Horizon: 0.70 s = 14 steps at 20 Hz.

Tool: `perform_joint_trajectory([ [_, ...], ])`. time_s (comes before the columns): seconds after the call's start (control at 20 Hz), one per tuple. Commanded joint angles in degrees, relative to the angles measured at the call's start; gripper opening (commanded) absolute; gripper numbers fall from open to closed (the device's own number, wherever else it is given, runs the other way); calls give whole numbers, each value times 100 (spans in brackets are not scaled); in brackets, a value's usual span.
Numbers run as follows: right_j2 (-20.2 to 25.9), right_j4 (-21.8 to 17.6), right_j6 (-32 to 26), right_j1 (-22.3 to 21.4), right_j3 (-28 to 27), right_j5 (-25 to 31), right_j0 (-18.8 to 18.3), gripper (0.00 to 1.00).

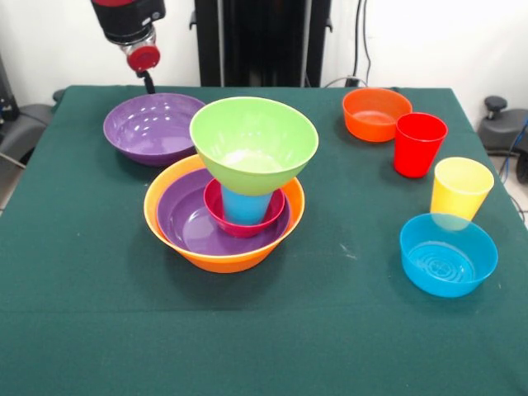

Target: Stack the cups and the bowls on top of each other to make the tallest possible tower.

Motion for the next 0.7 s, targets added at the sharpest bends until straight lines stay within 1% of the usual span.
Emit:
perform_joint_trajectory([
  [0.05, 489, -581, -626, -151, 244, -8, -347, 100],
  [0.25, 491, -685, -533, 12, 95, -47, -365, 100],
  [0.7, 628, -836, -524, 11, -13, 124, -543, 100],
])
